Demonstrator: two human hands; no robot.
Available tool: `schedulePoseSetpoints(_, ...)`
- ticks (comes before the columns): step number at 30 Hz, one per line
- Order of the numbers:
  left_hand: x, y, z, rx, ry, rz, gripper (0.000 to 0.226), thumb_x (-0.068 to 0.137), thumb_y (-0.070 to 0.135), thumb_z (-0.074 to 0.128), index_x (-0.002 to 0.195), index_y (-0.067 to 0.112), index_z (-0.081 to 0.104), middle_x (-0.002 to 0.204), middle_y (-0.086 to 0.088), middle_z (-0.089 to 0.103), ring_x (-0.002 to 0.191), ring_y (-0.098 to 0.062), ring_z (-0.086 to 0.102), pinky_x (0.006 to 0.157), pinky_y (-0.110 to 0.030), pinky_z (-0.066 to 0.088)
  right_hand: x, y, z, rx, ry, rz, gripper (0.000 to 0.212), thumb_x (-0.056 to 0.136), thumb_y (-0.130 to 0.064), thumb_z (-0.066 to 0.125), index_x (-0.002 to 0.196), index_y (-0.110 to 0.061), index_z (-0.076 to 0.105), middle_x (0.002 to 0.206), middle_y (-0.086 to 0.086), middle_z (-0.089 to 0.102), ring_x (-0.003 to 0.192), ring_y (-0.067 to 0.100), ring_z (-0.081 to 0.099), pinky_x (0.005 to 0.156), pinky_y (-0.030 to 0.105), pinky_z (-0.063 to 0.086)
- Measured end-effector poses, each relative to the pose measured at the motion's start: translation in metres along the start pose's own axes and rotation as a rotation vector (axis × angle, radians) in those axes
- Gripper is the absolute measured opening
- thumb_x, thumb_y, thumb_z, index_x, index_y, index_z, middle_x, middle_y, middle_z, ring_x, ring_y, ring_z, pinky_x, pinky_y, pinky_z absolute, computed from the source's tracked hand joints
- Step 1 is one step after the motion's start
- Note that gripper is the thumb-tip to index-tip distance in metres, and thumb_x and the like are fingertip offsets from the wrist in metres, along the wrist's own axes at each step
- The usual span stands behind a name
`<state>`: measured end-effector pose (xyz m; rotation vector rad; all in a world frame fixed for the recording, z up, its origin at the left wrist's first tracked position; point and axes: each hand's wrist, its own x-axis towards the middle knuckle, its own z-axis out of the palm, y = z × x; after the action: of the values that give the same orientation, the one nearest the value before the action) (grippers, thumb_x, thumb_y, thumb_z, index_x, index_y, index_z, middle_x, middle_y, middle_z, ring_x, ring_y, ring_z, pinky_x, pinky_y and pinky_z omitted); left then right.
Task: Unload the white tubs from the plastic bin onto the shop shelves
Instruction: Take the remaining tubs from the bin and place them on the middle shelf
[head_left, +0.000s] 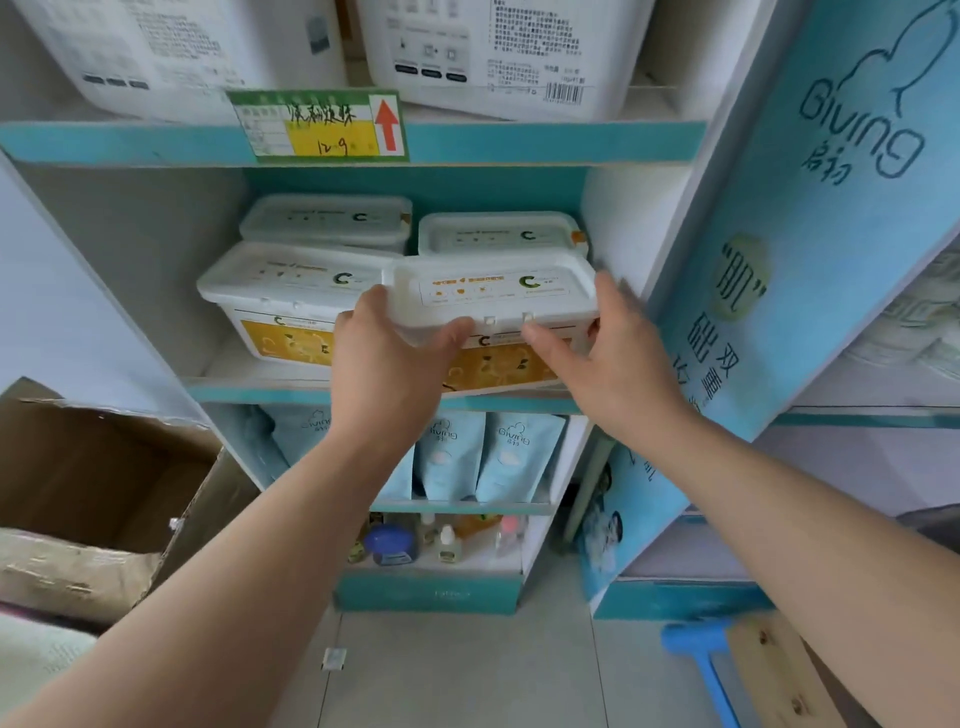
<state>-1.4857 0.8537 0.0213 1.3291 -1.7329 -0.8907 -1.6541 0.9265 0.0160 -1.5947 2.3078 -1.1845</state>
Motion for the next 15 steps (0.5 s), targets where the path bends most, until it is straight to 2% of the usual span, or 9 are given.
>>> schedulePoseSetpoints(2, 0.007, 0.0, 0.001, -0.005, 0.015, 0.009, 0.062, 0.074, 0.053, 0.07, 0.125, 0.02, 0.056, 0.114, 0.0, 0.062, 0.1, -0.019, 0.061, 0.087, -0.042, 0.053, 0.011, 0.0, 0.006, 0.007, -0.04, 0.022, 0.063, 0.082, -0.049, 0.064, 0.131, -0.017, 0.042, 0.124, 0.004, 0.047, 0.119, 0.019, 0.042, 0.092, 0.026, 0.037)
schedulePoseSetpoints(5, 0.014, 0.0, 0.005, 0.007, 0.029, 0.014, 0.059, 0.077, 0.049, 0.069, 0.126, 0.017, 0.057, 0.114, 0.0, 0.062, 0.1, -0.018, 0.06, 0.089, -0.04, 0.051, 0.023, 0.001, 0.012, 0.019, -0.076, 0.091, 0.073, 0.08, -0.043, 0.069, 0.139, -0.017, 0.035, 0.134, 0.007, 0.039, 0.125, 0.02, 0.04, 0.096, 0.02, 0.028)
schedulePoseSetpoints(7, 0.017, 0.002, 0.008, 0.003, 0.033, 0.014, 0.057, 0.08, 0.047, 0.068, 0.126, 0.015, 0.056, 0.113, 0.0, 0.062, 0.101, -0.018, 0.059, 0.089, -0.04, 0.051, 0.028, 0.0, 0.016, -0.029, -0.072, 0.116, 0.081, 0.078, -0.046, 0.071, 0.141, -0.016, 0.03, 0.137, 0.009, 0.034, 0.125, 0.025, 0.04, 0.103, 0.028, 0.03)
schedulePoseSetpoints(10, 0.018, 0.0, 0.012, -0.005, -0.008, 0.008, 0.036, 0.082, 0.036, 0.07, 0.11, 0.016, 0.061, 0.101, 0.003, 0.066, 0.094, -0.019, 0.063, 0.08, -0.035, 0.054, 0.029, 0.002, 0.022, -0.111, -0.119, 0.129, 0.086, 0.077, -0.05, 0.07, 0.141, -0.015, 0.025, 0.137, 0.011, 0.028, 0.124, 0.028, 0.04, 0.106, 0.039, 0.032)
schedulePoseSetpoints(12, 0.015, -0.004, 0.013, 0.005, -0.01, 0.017, 0.024, 0.082, 0.029, 0.072, 0.099, 0.024, 0.056, 0.095, 0.004, 0.065, 0.09, -0.019, 0.064, 0.079, -0.038, 0.055, 0.027, 0.004, 0.025, -0.143, -0.182, 0.132, 0.087, 0.079, -0.05, 0.068, 0.144, -0.015, 0.02, 0.139, 0.011, 0.024, 0.125, 0.029, 0.039, 0.107, 0.039, 0.03)
schedulePoseSetpoints(15, 0.012, -0.005, 0.012, 0.015, -0.009, 0.041, 0.024, 0.082, 0.027, 0.072, 0.096, 0.027, 0.052, 0.083, 0.015, 0.057, 0.087, -0.018, 0.063, 0.078, -0.036, 0.054, 0.028, 0.004, 0.021, -0.129, -0.181, 0.159, 0.076, 0.085, -0.046, 0.063, 0.144, -0.016, 0.025, 0.14, 0.012, 0.029, 0.125, 0.031, 0.04, 0.106, 0.039, 0.032)
